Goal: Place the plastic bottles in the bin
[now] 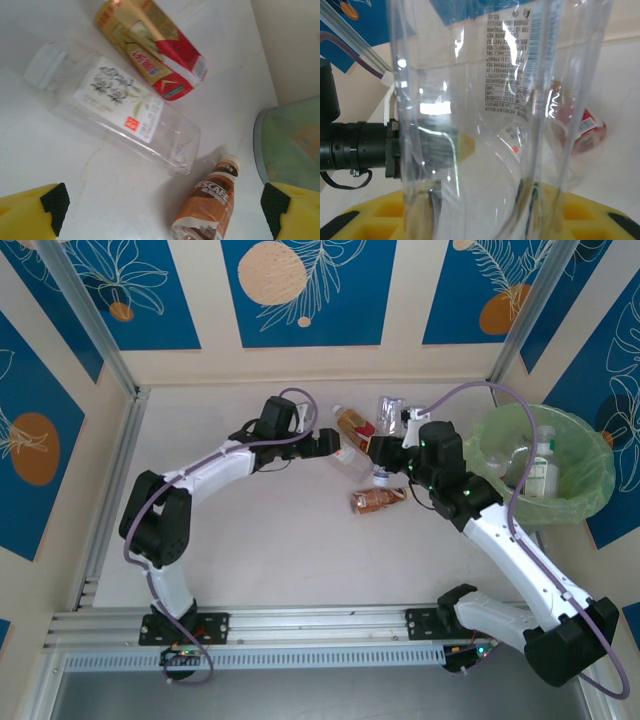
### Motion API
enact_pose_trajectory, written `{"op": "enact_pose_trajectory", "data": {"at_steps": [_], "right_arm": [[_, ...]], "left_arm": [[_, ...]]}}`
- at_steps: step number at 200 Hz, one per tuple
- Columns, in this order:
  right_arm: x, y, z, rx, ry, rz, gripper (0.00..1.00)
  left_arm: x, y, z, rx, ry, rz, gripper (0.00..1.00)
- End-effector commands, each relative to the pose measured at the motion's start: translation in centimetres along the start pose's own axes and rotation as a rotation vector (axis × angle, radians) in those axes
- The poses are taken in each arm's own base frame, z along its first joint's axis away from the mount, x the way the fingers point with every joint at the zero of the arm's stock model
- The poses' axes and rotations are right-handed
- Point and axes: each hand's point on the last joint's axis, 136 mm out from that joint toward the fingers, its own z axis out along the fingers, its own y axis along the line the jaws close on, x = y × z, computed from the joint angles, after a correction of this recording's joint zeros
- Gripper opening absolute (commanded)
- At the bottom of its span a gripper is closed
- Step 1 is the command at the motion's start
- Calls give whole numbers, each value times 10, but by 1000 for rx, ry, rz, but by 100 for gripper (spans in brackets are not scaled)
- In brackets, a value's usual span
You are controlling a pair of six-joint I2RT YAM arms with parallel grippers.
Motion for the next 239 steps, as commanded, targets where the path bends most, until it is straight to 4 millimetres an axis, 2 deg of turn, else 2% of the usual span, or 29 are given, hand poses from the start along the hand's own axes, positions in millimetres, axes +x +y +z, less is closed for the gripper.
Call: {"op": "enact_pose_trajectory", "data": {"at_steps": [1, 22, 57, 116, 176, 239], "right_arm": [[-18, 3, -18, 2, -3, -39, 33], [-33, 3, -33, 8, -26, -58, 34], [-52, -11, -57, 55, -68, -41, 34], [-80, -28, -97, 88, -118, -53, 34], [-116, -95, -149, 420, -230, -1, 34], [-136, -166, -182, 651, -347, 132, 34]], "left_arm": [[-3, 0, -6, -45, -16, 50, 100], [-8, 8, -8, -84, -71, 23, 100], [-17, 13, -18, -97, -184, 21, 99], [-19, 28, -28, -195, -211, 0, 100], [-21, 23, -33, -176, -226, 48, 100], [-20, 20, -24, -148, -211, 52, 100]]}}
